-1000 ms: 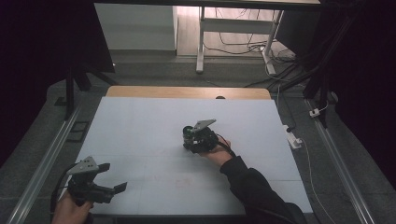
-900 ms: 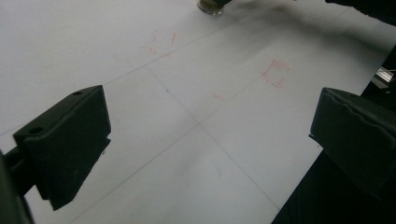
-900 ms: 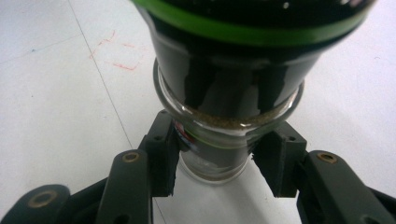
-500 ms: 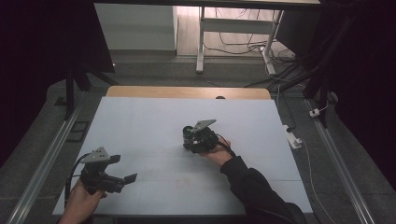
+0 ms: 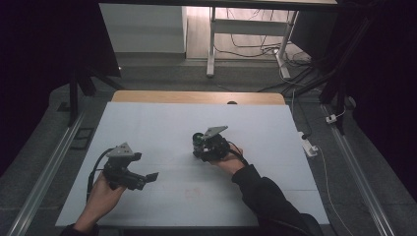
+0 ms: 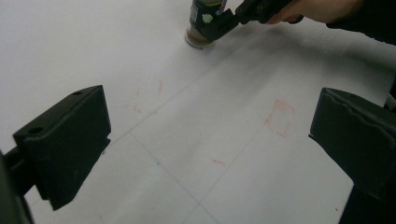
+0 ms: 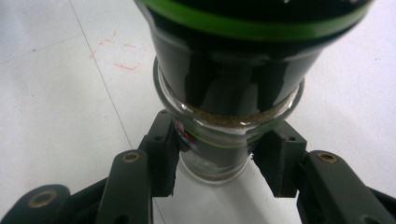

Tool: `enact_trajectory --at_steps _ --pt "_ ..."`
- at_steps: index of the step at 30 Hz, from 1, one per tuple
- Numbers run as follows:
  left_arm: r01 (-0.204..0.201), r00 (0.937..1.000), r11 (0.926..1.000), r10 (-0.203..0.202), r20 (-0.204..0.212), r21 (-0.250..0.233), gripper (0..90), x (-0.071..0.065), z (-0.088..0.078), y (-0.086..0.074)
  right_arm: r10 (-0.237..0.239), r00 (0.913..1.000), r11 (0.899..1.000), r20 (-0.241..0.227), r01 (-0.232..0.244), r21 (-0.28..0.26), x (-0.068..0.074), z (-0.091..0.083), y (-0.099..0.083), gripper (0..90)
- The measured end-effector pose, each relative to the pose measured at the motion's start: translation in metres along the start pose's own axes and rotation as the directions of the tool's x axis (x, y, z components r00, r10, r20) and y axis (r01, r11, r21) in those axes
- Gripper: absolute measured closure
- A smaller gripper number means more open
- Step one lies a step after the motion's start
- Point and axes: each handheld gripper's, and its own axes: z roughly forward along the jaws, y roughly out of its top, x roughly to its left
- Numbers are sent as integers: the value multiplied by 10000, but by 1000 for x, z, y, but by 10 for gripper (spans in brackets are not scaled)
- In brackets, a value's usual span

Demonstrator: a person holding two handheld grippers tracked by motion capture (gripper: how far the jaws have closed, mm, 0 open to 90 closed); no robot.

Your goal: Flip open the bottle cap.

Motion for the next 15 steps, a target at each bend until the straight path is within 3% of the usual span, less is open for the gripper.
enact_trajectory --at_steps 14,15 --pt "-691 9976 9976 691 27 33 0 1 34 36 -14 10000 10000 -23 14 6 0 0 0 527" --pt "-879 9961 9961 879 54 55 0 0 39 40 -14 10000 10000 -26 14 7 0 0 0 527"
